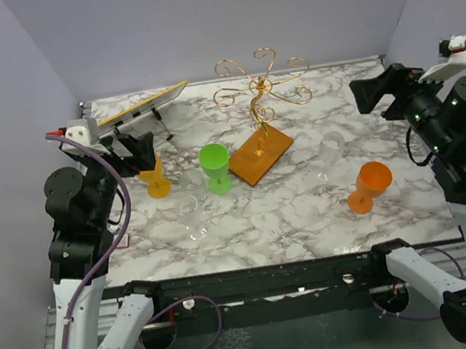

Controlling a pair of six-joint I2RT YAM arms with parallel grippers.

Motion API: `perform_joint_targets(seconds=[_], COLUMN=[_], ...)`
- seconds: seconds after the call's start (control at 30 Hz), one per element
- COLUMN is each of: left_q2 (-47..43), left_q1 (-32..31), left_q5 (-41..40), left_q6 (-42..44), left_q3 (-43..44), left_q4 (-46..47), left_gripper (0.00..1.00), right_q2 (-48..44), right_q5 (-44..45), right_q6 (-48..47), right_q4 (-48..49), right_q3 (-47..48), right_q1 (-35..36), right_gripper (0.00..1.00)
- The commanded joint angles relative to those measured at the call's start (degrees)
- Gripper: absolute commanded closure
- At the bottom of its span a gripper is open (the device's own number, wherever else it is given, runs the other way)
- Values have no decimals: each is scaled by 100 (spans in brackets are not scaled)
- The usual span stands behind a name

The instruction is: Place the wine glass upside down on the wine glass rack

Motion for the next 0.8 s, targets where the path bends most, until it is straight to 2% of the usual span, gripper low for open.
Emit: perform_joint_targets(seconds=[0.0,0.13,0.2,0.4,0.53,0.77], left_q2=[-294,-402,-425,-322,-109,-40], left_q1=[-23,-23,-23,-25,-27,-31], left_q5=[910,1212,1276,1808,1827,1797], left_q6=[-312,-594,-731,-1242,-1465,-1434], left_q3=[-765,-1260,-1460,-1836,-1922,-2107], left_q4=[527,788,904,1290,1317,1483], left_gripper=[1,1,1,1,1,1], right_q2=[-19,68,214,764,1098,1731], right_q5=[-340,-340,-54,519,995,1165], right_q6=[207,283,372,444,428,335], right_q4=[-426,-678,-887,-1374,-1558,-1184], right_q3=[-526,-904,-1036,-1267,-1482,-1856], right_q1=[-26,-29,-32,-26,-26,-24], right_gripper=[0,0,0,18,28,42])
